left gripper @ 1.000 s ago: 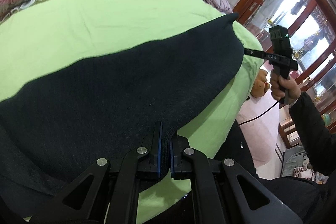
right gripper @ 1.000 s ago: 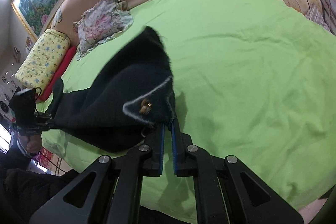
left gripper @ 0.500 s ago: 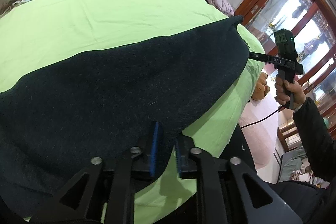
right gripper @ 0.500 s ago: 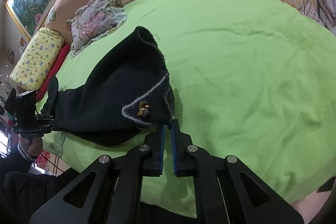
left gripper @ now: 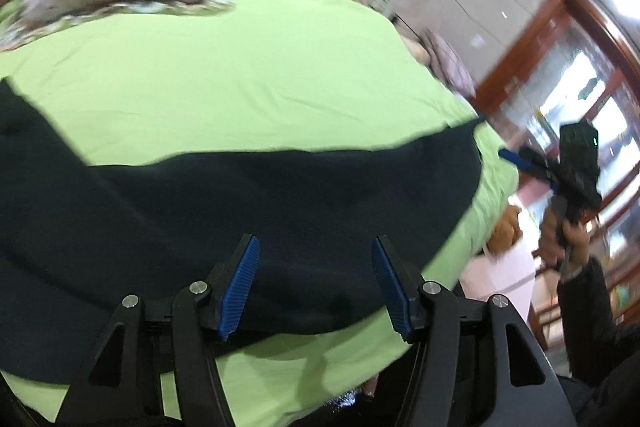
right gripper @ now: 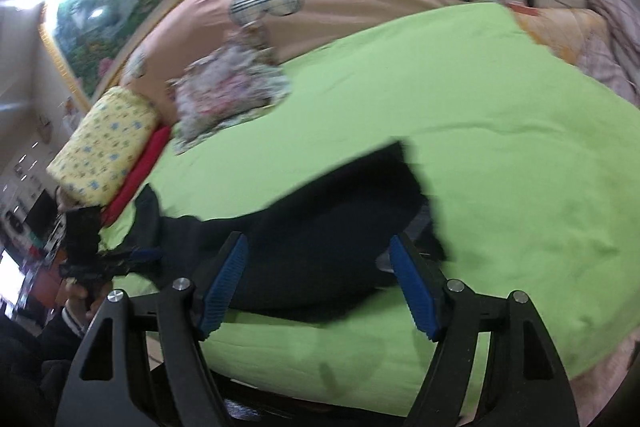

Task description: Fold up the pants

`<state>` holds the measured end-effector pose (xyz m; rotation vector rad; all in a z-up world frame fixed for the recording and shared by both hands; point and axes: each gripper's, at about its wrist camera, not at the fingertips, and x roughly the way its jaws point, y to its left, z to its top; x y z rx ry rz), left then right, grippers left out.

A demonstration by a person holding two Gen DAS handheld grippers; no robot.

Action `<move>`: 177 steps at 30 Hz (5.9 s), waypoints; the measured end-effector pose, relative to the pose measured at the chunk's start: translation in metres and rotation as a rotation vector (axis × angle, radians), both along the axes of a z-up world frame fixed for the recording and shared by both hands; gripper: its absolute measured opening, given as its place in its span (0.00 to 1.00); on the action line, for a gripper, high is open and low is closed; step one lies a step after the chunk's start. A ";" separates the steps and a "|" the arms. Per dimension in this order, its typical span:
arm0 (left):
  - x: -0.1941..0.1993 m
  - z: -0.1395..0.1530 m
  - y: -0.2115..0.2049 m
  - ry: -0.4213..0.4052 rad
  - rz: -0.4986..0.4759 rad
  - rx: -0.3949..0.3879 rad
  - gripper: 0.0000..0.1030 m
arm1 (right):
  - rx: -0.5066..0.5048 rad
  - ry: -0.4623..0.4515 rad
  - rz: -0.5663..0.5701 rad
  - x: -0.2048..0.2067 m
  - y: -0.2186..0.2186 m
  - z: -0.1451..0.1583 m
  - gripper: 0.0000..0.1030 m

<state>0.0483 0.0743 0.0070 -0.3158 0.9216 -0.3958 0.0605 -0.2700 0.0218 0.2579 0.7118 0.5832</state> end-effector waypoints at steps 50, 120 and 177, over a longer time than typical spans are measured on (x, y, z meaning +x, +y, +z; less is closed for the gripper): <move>0.124 -0.019 0.248 0.181 -0.045 -0.023 0.41 | -0.023 0.279 0.647 0.053 0.363 -0.072 0.68; -0.134 -0.043 0.252 -0.023 0.698 -0.262 0.68 | -0.188 -0.037 0.427 0.035 0.336 -0.027 0.48; -0.108 0.042 0.246 -0.219 0.703 -0.031 0.69 | -0.024 0.001 0.279 0.048 0.286 -0.009 0.62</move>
